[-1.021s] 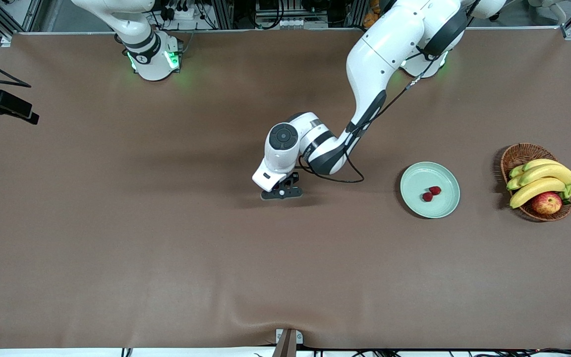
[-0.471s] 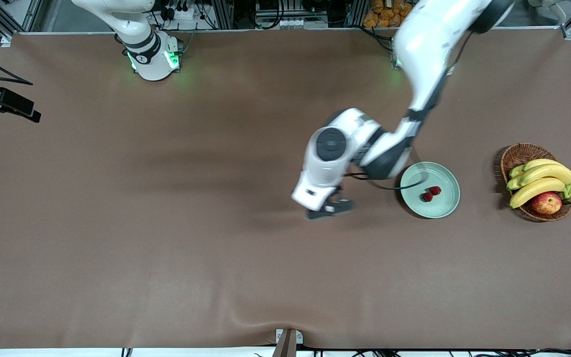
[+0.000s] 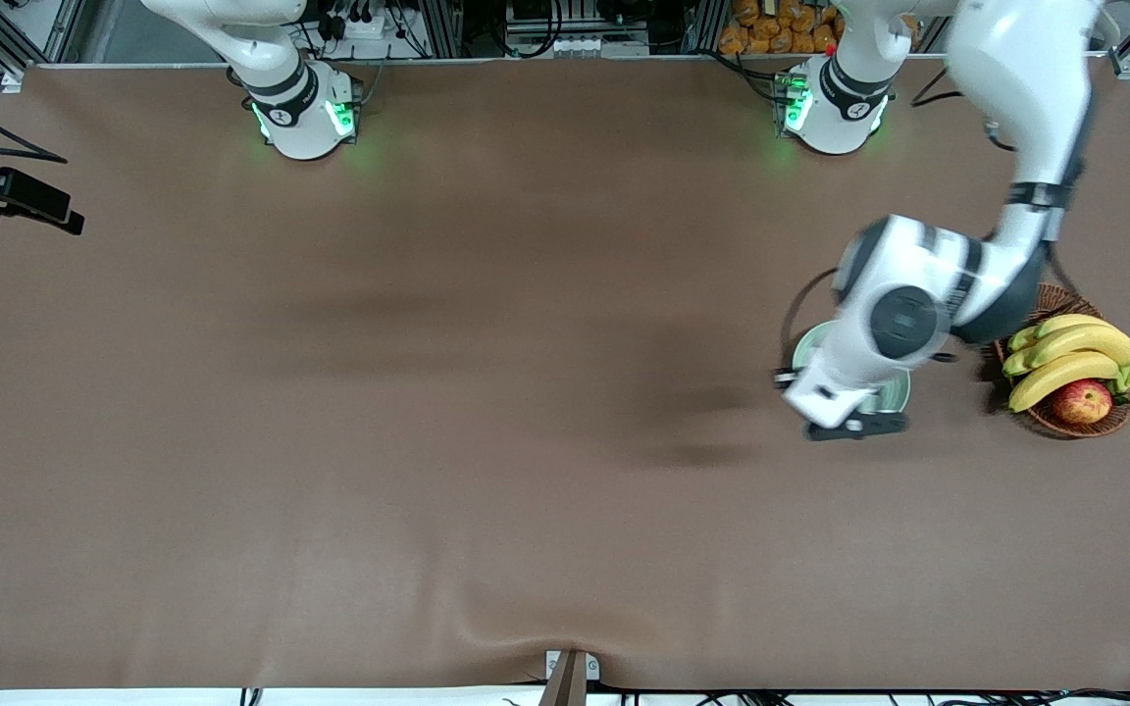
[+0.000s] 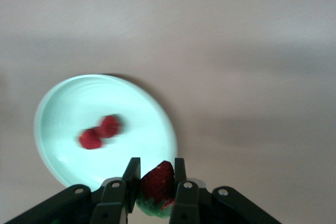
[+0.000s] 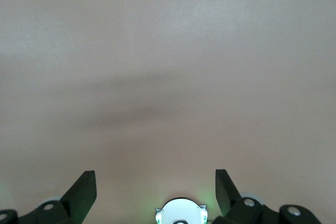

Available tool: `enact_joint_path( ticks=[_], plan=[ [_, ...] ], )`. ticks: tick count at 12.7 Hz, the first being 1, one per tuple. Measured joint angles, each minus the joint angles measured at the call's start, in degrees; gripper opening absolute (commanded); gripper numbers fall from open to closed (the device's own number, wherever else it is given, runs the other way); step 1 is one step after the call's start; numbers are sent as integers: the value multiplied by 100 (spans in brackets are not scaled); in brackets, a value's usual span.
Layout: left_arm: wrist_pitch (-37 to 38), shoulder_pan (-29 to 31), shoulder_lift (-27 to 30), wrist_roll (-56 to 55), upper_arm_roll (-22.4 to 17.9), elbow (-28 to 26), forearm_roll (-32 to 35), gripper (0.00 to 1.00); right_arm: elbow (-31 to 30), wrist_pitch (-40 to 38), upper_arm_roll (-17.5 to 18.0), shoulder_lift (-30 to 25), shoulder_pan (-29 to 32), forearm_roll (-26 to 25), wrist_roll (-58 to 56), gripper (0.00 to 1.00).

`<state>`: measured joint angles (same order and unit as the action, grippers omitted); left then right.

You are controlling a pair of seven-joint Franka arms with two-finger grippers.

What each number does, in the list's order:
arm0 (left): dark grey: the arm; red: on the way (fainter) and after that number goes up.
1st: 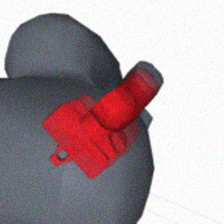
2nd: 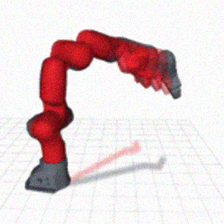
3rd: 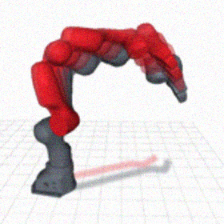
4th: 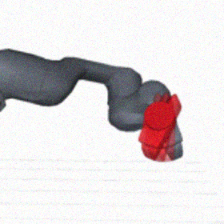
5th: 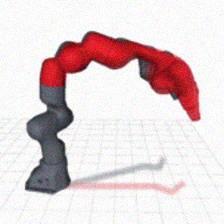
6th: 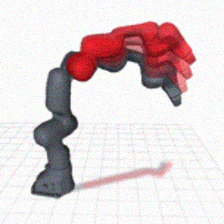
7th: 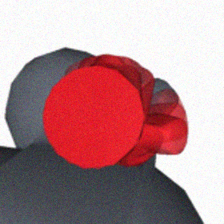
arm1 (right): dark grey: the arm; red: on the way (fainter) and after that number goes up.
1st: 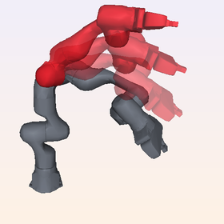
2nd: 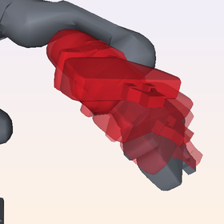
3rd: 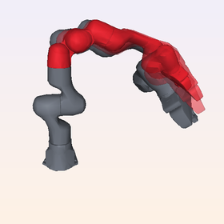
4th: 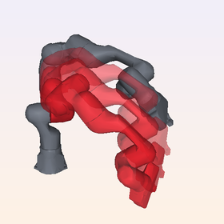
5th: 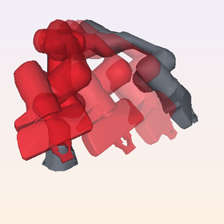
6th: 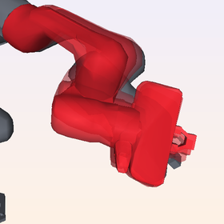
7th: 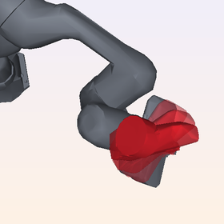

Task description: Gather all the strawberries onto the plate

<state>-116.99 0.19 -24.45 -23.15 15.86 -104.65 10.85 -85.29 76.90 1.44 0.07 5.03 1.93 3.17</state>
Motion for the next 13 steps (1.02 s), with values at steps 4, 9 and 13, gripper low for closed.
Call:
enact_joint_path(
  ticks=[4,9,13],
  plan=[
    [-56,461,-337,432,3,-520,130,61,1,-32,-16,0,0,0,0,100],
    [23,503,-148,426,24,-372,135,100,39,-33,-30,-1,1,0,0,100],
    [1328,517,707,426,33,892,136,100,43,-34,-41,-1,4,4,0,100]
  ],
)
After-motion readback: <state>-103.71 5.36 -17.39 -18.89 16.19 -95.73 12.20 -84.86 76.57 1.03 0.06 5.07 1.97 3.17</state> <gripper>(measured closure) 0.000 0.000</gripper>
